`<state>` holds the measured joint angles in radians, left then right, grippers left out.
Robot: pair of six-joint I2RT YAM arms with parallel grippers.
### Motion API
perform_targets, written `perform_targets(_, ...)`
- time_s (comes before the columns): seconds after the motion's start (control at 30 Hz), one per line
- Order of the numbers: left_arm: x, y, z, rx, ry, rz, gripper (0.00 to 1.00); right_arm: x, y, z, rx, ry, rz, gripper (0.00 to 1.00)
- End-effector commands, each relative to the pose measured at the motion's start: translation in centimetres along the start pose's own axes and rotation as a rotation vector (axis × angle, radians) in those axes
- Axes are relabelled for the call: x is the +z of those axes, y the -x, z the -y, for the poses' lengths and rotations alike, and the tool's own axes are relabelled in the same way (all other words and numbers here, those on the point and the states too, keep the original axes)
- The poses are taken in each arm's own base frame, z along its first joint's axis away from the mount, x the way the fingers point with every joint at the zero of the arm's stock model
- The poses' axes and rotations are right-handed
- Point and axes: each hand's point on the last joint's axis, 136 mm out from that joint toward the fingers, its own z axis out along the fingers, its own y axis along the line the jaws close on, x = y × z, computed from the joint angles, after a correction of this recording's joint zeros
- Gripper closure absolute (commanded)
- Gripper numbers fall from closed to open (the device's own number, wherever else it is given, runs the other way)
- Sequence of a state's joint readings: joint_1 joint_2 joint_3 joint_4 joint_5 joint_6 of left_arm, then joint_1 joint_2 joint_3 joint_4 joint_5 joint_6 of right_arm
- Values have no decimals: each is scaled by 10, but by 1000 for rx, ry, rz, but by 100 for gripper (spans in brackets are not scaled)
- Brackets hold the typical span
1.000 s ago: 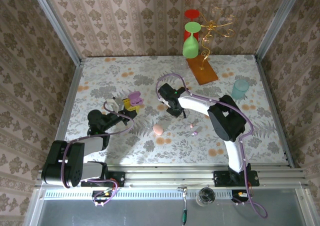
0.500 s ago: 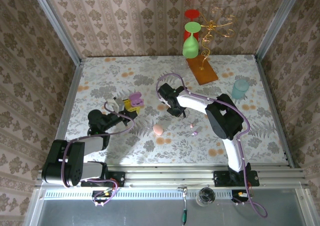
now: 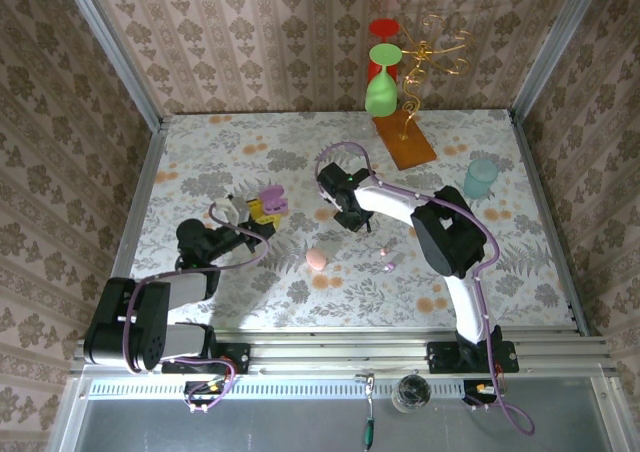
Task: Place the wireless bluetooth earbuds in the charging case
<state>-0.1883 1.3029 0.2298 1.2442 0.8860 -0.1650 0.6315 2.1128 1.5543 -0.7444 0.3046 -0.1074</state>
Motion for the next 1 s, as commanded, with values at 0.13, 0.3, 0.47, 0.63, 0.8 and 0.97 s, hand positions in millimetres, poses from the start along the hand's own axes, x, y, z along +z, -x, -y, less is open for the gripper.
perform_targets(0.13, 15, 9, 9, 66, -50, 24, 63, -43, -9, 11, 326, 241, 100, 78)
perform_targets(0.3, 31, 1, 15, 74, -86, 7, 64, -59, -17, 12, 534, 460, 157, 79)
perform_targets(0.47, 53, -5, 25, 73, -145, -7, 64, -64, -29, 18, 652, 544, 168, 78)
perform_targets(0.63, 71, -14, 35, 73, -196, -23, 64, -68, -38, 18, 701, 601, 182, 77)
perform_targets(0.8, 79, -17, 37, 75, -210, -27, 64, -82, -33, 15, 741, 697, 241, 76)
perform_targets(0.97, 85, -19, 48, 66, -255, -31, 64, -99, -27, 13, 808, 827, 301, 76)
